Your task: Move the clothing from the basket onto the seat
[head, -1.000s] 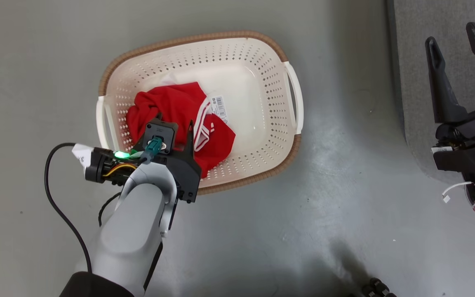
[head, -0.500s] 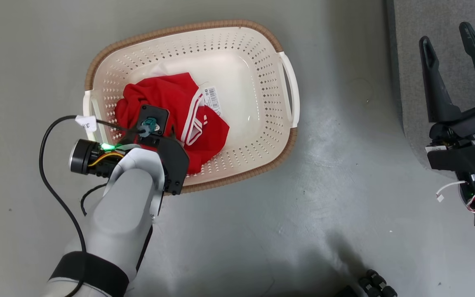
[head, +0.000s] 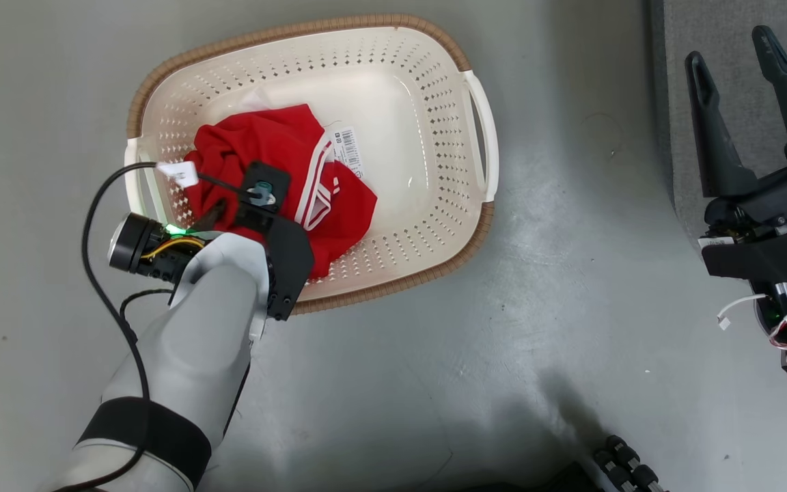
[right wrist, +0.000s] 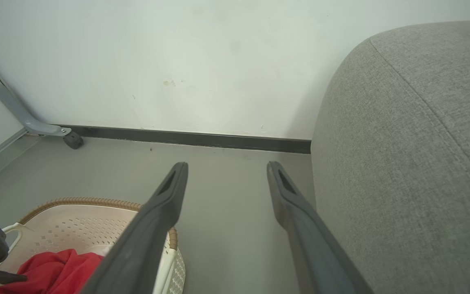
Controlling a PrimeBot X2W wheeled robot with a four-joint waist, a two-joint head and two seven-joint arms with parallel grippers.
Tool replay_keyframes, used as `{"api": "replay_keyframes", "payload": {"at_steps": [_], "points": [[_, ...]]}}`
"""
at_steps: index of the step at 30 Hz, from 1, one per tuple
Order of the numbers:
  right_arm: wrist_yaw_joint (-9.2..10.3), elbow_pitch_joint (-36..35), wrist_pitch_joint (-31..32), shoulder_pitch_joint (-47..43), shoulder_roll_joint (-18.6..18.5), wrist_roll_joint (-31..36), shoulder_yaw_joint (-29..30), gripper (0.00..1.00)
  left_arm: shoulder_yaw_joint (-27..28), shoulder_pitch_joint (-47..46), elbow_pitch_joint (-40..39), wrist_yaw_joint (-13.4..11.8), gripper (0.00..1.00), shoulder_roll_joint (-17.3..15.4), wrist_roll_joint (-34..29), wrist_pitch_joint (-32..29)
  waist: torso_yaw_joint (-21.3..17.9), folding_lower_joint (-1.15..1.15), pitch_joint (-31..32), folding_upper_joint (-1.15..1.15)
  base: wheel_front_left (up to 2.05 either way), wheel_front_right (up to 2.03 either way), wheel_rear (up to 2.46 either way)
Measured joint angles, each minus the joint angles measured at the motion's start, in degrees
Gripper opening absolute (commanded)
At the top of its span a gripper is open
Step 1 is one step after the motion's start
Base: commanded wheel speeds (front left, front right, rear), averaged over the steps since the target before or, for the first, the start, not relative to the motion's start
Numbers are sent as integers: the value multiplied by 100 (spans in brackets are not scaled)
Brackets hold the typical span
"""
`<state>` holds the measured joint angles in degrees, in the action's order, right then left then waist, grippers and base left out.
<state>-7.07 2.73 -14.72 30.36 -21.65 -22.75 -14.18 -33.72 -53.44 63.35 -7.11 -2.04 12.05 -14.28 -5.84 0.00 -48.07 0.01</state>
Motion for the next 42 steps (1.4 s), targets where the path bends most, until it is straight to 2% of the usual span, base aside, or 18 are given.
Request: {"api": "replay_keyframes", "payload": {"at_steps": [8, 15, 16, 17, 18, 21, 22, 26, 42], "points": [[0, -42, 0, 20, 0, -62, -18, 100, -579, -315, 255, 0, 100, 7, -771, -396, 1, 0, -126, -1, 0, 0, 0], [0, -94, 0, 65, -14, -151, -19, 100, -850, -651, 653, 0, 100, 8, -1277, -590, 14, 0, -272, -1, 0, 0, 0], [0, -90, 0, 73, -15, -154, -18, 100, -869, -654, 687, 0, 92, 8, -1291, -606, 16, 0, -287, -1, 0, 0, 0], [0, -89, 0, 75, -20, -159, -18, 100, -871, -654, 722, 0, 76, 10, -1295, -626, 20, 0, -298, -1, 0, 0, 0], [0, -89, 0, 76, -22, -176, -18, 100, -868, -654, 755, 0, 69, 10, -1295, -638, 23, 0, -307, -1, 0, 0, 0], [0, -89, 0, 82, -22, -201, -19, 100, -840, -654, 834, 0, 32, -3, -1294, -680, 25, 0, -330, -1, 0, 0, 0], [0, -89, 0, 83, -22, -202, -21, 100, -835, -654, 839, 0, 0, -11, -1294, -680, 23, 0, -336, -1, 0, 0, 0], [0, -74, 0, 110, -18, -204, -48, 100, -795, -656, 843, 0, 0, -22, -1249, -668, 10, 0, -353, -1, 0, 0, 0], [0, 416, 0, 207, 16, -244, -203, 100, -463, -465, 719, 7, 0, 3, -764, 421, -23, 0, 203, -1, 0, 0, 0]]}}
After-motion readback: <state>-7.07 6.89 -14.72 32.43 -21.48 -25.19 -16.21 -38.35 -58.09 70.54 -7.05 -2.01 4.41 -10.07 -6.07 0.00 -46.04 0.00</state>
